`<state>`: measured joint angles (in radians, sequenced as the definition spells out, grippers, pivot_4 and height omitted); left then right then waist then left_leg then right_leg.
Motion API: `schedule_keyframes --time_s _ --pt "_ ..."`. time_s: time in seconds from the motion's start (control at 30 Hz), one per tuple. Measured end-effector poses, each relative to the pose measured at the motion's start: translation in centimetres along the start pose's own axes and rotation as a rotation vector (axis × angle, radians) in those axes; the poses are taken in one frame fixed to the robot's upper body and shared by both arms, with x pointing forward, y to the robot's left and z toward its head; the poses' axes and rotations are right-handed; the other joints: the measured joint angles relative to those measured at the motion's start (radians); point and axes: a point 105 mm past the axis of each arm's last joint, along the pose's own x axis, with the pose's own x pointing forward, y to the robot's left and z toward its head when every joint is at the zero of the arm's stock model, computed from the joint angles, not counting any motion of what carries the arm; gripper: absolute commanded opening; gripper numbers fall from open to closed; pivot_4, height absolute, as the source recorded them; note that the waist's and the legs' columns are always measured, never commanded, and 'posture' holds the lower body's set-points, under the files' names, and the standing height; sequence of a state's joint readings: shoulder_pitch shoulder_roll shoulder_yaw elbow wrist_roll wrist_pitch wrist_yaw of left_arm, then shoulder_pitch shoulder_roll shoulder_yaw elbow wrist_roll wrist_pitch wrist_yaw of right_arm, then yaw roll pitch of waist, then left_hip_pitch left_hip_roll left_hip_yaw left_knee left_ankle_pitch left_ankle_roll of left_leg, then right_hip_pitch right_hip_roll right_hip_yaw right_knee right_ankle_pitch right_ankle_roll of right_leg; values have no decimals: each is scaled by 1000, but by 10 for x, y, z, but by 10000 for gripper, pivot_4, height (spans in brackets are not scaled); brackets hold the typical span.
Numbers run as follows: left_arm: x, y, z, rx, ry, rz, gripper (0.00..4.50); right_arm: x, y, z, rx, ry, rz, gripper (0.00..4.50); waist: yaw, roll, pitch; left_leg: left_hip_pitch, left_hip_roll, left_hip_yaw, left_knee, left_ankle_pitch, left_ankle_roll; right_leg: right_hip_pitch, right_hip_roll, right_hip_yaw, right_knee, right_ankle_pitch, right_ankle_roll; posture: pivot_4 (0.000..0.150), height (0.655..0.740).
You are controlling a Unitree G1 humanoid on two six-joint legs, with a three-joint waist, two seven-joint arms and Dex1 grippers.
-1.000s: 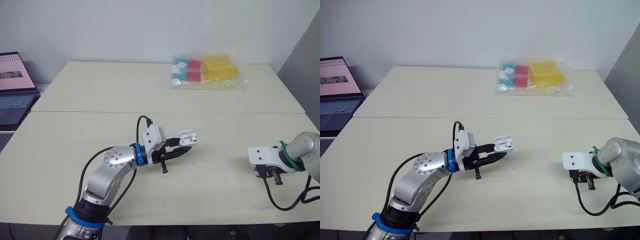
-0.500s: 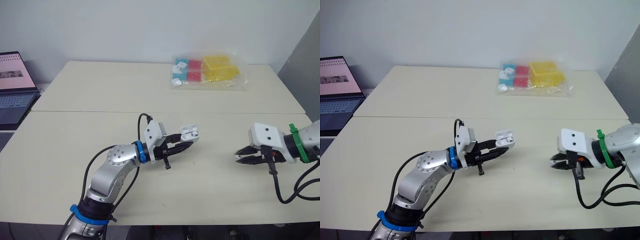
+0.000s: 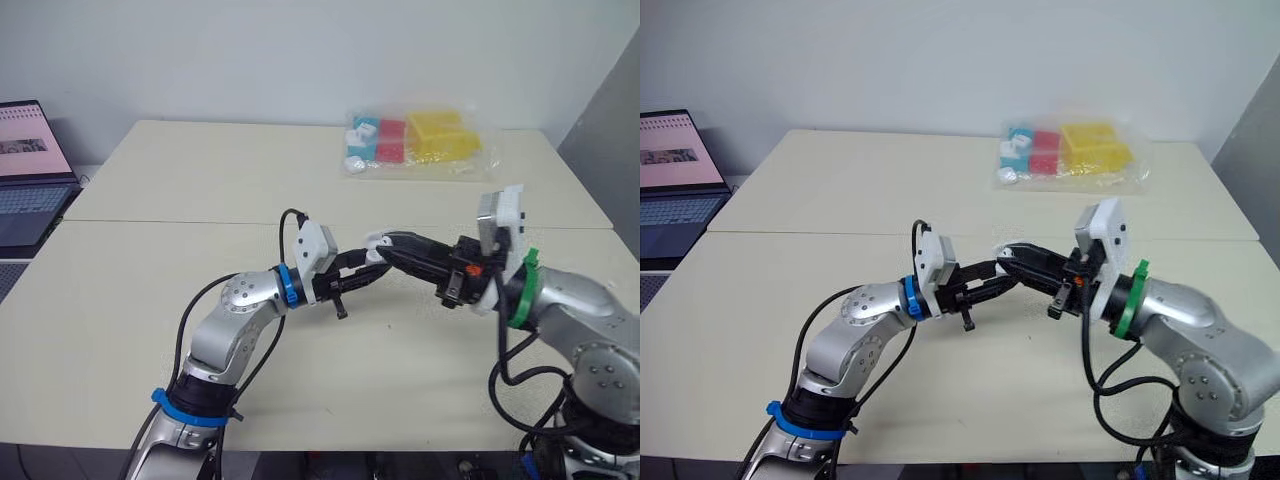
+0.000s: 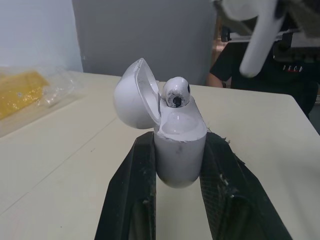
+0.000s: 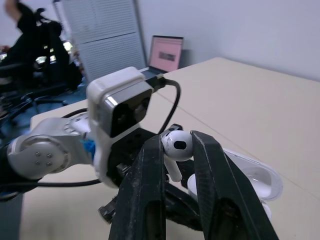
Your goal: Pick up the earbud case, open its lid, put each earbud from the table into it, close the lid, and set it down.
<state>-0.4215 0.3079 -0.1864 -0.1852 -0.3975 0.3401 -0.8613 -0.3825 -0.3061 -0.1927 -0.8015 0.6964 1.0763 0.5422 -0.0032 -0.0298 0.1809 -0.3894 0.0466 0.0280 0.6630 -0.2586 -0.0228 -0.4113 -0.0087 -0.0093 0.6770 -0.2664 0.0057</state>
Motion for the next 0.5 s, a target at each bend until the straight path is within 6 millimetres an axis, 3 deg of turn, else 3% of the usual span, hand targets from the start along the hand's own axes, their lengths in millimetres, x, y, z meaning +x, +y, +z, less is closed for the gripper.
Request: schedule_keyframes --time_s 0.23,0.5 --pt "4 2 6 14 -12 -9 8104 13 -10 -9 -22 -44 -116 3998 -2 0 0 0 0 0 0 0 0 0 0 0 0 0 0 1500 7378" --pt "3 3 4 -4 -7 -6 8104 14 -13 -14 -79 -36 -139 3998 -1 0 0 -1 0 -1 0 0 0 0 0 0 0 0 0 1500 7378"
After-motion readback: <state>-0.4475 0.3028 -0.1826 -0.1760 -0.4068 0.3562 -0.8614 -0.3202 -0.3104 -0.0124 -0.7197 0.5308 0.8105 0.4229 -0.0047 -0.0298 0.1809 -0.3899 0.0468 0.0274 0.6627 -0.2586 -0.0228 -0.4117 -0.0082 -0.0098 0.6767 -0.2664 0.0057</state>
